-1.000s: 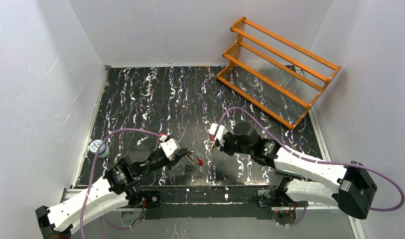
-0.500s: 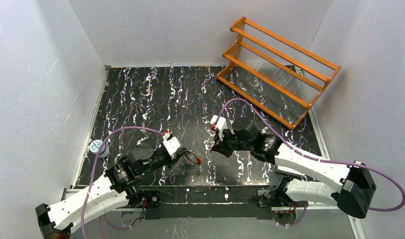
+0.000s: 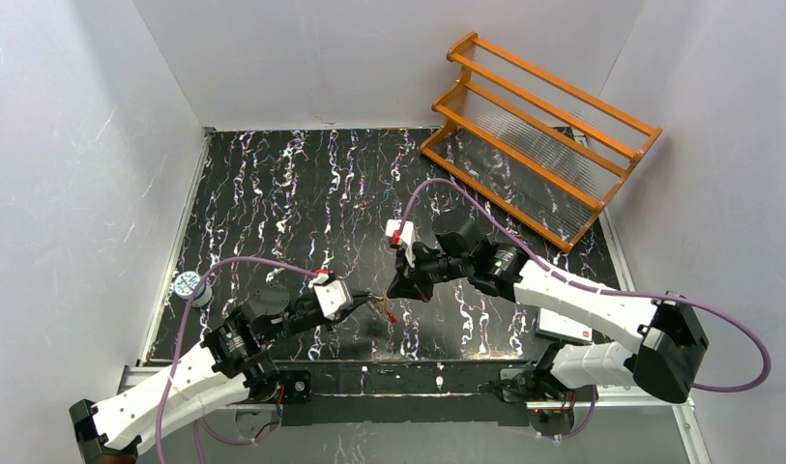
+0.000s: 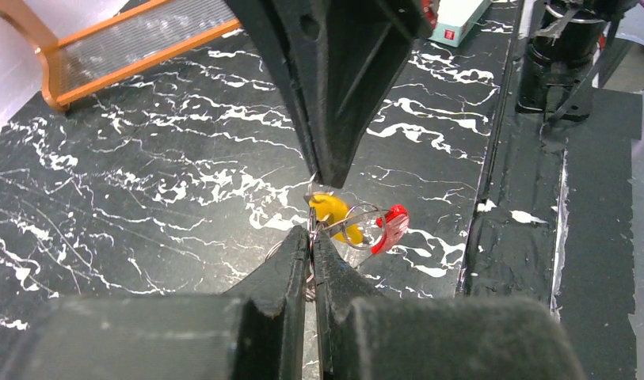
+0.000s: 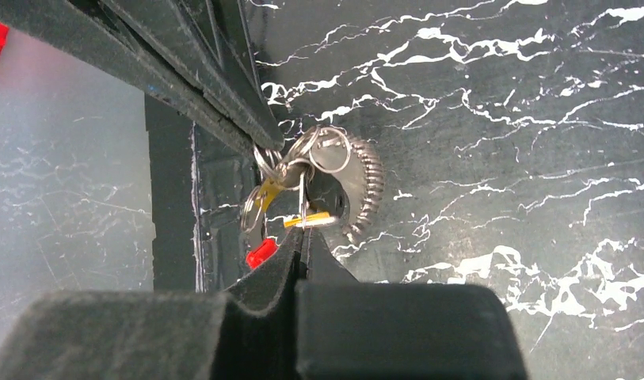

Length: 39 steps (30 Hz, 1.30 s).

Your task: Put the keys on the keyring

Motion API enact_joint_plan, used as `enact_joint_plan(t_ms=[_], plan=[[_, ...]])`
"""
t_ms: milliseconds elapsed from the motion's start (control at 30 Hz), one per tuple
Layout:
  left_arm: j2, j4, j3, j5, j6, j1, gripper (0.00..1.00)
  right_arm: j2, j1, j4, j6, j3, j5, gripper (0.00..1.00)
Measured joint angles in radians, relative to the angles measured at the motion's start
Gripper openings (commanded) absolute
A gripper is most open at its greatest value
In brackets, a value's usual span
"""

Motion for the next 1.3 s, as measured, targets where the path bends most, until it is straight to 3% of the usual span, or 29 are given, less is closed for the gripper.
enact_joint_plan(t_ms=[1300], plan=[[0.052, 0.052, -0.003, 0.026, -0.008, 0.000, 0.00, 0.029, 0.000, -0.053, -0.074, 0.089, -0.139, 0.01]])
